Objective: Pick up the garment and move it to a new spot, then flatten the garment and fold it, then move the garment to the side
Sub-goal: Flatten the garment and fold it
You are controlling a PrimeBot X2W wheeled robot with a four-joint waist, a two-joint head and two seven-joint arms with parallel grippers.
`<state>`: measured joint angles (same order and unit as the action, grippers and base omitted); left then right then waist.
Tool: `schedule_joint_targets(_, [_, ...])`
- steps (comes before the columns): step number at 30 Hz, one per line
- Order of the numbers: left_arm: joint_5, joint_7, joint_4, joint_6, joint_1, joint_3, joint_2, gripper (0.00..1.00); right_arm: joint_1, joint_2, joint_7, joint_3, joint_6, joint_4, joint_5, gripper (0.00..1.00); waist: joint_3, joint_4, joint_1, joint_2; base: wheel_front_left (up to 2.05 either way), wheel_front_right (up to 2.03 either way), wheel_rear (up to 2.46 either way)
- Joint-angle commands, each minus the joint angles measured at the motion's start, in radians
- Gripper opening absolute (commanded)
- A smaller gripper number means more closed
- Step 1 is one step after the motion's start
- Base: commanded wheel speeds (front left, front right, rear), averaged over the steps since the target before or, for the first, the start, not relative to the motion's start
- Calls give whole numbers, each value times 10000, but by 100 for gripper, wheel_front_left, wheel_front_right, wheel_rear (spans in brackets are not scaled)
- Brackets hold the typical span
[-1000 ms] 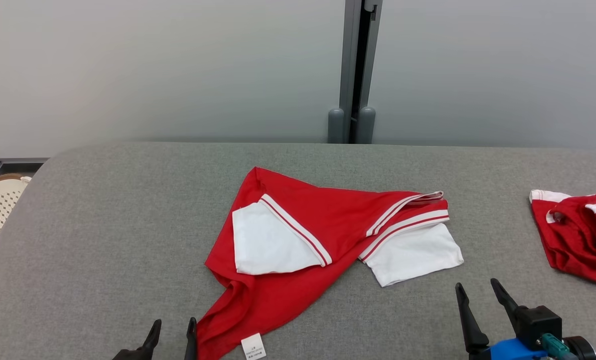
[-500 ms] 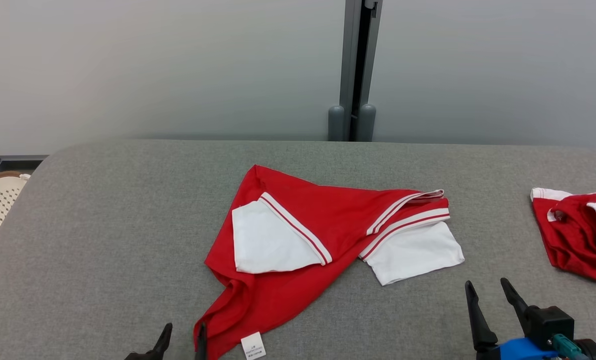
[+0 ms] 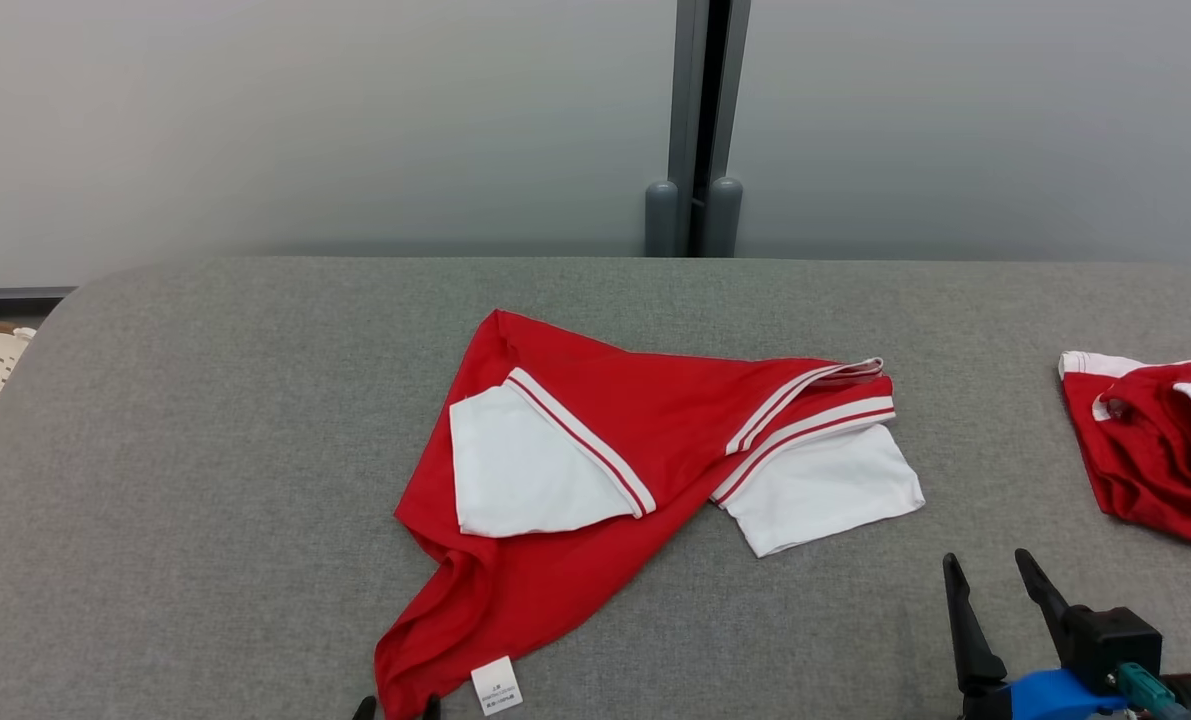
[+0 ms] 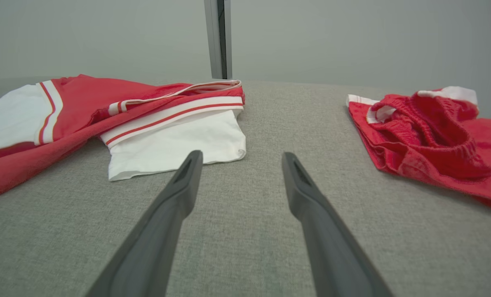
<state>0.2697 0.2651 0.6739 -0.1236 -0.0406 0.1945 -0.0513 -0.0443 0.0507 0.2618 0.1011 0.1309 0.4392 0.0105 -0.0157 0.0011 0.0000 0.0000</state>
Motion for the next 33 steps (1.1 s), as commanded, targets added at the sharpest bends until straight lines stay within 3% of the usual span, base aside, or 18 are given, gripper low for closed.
schedule_joint_targets(1, [95, -20, 96, -54, 197, 13, 5, 100, -133, 9, 39, 33, -3, -70, -69, 100, -76, 6, 0, 0, 0, 0, 0])
schedule_joint_targets(33, [-352, -8, -1030, -77, -262, 556, 3, 100, -123, 9, 39, 11, -3, 253, -66, 100, 59, 308, 0, 0, 0, 0, 0])
